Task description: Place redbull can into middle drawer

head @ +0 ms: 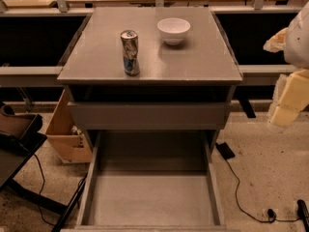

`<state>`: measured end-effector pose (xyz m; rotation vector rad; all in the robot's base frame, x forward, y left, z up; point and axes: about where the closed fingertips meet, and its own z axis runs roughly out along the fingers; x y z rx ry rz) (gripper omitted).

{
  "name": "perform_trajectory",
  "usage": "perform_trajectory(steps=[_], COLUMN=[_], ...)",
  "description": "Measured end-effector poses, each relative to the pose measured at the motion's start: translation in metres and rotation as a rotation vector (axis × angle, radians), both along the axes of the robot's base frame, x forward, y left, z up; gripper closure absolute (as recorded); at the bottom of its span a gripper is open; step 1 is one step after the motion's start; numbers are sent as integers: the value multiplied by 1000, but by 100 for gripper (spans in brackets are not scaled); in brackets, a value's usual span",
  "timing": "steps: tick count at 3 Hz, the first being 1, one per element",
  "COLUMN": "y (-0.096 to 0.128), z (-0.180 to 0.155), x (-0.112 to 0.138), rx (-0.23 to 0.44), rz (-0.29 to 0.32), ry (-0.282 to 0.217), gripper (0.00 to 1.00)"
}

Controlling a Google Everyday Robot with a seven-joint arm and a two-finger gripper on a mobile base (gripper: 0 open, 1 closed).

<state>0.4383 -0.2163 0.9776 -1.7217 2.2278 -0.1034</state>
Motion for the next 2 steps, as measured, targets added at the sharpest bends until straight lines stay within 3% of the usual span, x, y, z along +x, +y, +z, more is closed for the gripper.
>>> perform_trajectory(steps=[1, 2], y=[0, 8], z=[0, 5], x=[0, 29], rx=[0, 47], rz=[0, 37], ry=[0, -83], gripper=[0, 0])
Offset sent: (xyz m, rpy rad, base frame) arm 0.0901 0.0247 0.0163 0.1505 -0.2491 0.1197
